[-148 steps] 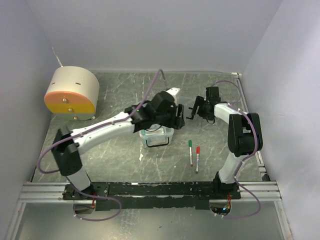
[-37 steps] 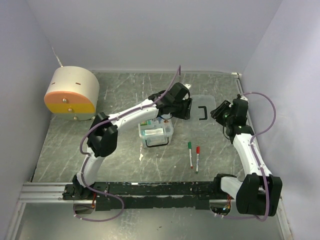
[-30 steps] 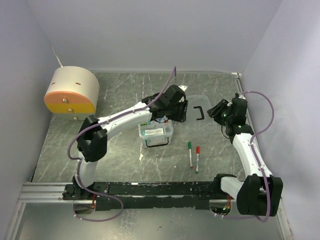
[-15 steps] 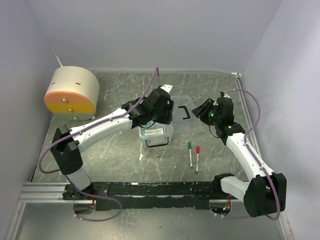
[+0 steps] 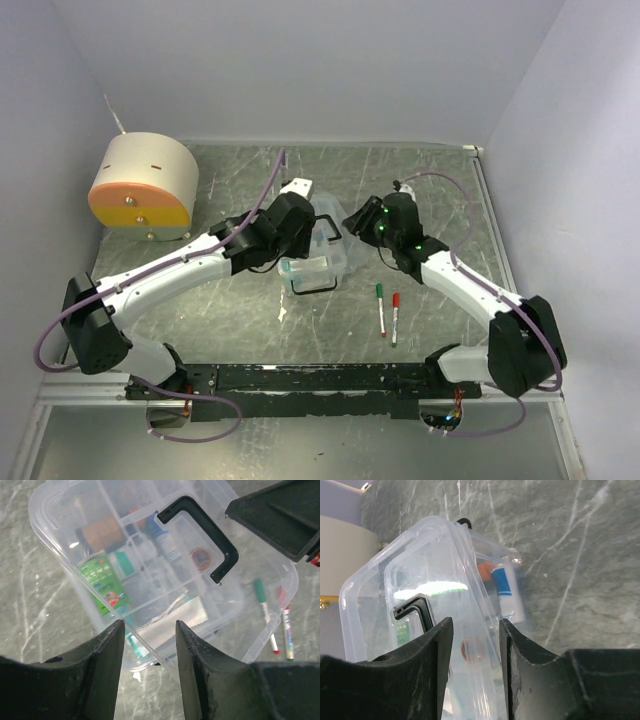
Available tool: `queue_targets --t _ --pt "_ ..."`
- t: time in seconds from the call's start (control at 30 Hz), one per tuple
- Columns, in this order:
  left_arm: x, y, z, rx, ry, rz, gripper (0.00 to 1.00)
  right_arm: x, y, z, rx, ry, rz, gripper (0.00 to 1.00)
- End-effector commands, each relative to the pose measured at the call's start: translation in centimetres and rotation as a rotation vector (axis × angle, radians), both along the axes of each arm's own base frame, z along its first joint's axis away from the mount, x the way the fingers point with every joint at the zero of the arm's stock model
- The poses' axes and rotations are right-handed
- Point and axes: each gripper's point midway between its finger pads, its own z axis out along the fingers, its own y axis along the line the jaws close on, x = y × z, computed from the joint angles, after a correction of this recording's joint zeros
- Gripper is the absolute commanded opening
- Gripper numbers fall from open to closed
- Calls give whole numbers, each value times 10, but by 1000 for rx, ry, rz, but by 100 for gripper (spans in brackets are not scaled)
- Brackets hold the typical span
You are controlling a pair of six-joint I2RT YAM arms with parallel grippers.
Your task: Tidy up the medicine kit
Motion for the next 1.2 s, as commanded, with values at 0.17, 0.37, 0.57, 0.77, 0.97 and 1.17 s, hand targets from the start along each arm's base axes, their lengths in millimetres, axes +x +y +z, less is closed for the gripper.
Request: queue_targets --t 0.17,0.37,0.57,0.77,0.97,1.17 --pt "3 -3 8 -106 -30 23 55 -12 78 20 94 -47 181 39" --pt "9 18 -1 -67 -15 62 61 -15 75 11 34 -26 172 47" --pt "15 38 -5 -70 5 96 68 -20 77 9 -43 -40 263 61" --pt "18 49 -18 -81 66 89 77 -25 73 6 -105 -57 321 66" --pt "20 64 -24 -74 85 136 89 -19 55 0 -156 -30 250 70" --pt "22 76 -22 -92 82 174 97 -23 54 2 -161 -34 291 71"
